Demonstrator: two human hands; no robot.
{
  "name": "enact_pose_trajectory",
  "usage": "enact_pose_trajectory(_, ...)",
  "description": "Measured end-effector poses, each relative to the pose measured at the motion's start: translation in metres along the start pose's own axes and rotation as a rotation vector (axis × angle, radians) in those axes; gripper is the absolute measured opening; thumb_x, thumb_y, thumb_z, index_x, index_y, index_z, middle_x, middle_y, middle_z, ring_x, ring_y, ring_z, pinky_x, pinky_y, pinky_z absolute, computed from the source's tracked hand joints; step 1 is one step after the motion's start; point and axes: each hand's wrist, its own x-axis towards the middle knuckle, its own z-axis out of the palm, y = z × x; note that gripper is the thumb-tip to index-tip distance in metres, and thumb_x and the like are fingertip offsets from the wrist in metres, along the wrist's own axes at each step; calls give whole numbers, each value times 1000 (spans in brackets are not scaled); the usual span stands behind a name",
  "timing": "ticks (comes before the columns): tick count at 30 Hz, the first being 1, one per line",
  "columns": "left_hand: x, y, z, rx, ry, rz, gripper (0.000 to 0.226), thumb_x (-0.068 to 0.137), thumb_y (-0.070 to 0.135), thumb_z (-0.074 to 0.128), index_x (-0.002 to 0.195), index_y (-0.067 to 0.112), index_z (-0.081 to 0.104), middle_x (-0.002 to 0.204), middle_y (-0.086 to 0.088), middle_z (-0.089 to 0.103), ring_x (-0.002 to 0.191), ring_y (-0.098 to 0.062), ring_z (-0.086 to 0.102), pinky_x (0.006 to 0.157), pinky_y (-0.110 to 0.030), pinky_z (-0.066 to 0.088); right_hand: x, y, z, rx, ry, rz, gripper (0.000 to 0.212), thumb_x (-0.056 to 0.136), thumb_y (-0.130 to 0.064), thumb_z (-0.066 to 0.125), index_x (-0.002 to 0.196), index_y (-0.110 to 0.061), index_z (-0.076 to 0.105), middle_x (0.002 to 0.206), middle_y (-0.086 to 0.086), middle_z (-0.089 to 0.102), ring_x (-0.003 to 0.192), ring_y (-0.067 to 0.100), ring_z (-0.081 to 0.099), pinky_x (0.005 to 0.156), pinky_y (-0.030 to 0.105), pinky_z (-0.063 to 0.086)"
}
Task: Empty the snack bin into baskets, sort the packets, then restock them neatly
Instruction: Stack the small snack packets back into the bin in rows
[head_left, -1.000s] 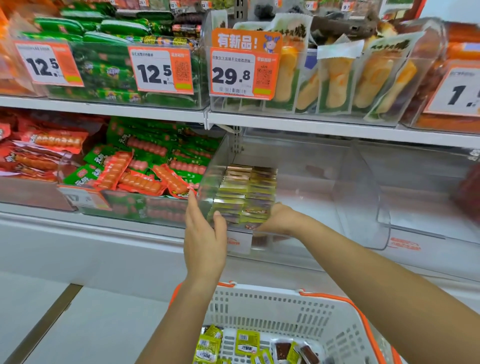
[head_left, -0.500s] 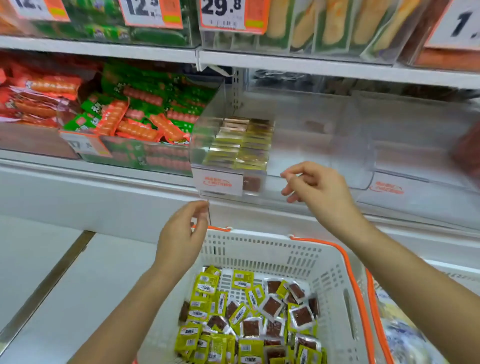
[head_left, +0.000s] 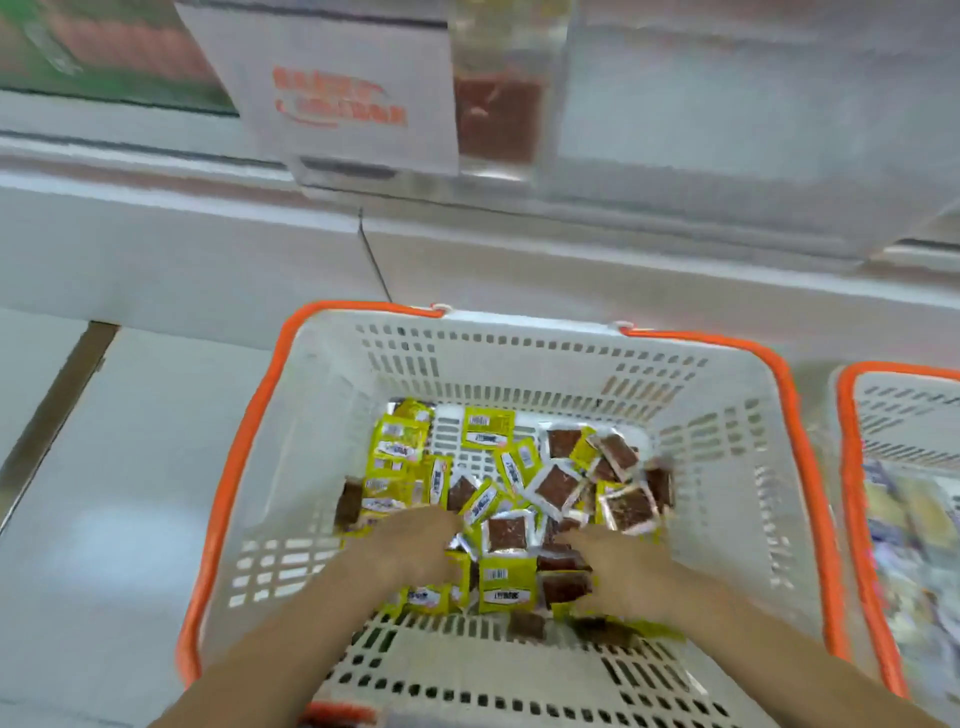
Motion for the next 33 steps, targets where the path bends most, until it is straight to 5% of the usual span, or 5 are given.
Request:
enact_pose_trajectory(10,53,-19,36,494,-57,88,58,86,23,64,135,10,36,134,-10,45,121,-27,42,92,-38,42,37,12,48,-256,52,-24,59,83,-27,66,133,-17,36,126,5,50,113,24,52,87,36,47)
enact_pose_trajectory(17,64,-29,41,-20,95,157,30,77,43,71,91,25,52,93,3,58,91,-16,51,69,-30,37,45,13,57,-123,129,-29,25,85,-23,60,108,-19,50,112,1,49,104,22,52,76,35,47)
enact_pose_trajectory(25,75,-19,36,-549,141,89,55,81,45,71,129,22,58,127,6,60,116,-15,56,96,-31,45,50,14,22,756,291,215,39,89,-31,65,125,-24,50,108,3,59,81,13,58,68,27,46)
enact_pose_trajectory(28,67,-21,21,-632,239,85,29,84,42,68,110,28,66,98,16,60,85,-3,58,77,-12,42,58,18,15,1433,281,349,66,86,-22,70,143,-14,38,137,8,50,111,28,59,69,29,55)
enact_pose_trajectory(33,44,-21,-12,-862,541,100,21,86,34,66,106,28,71,79,21,70,72,2,62,60,-6,41,54,14,18,1698,289,331,59,86,-16,69,139,-13,44,123,7,62,99,26,66,67,26,57)
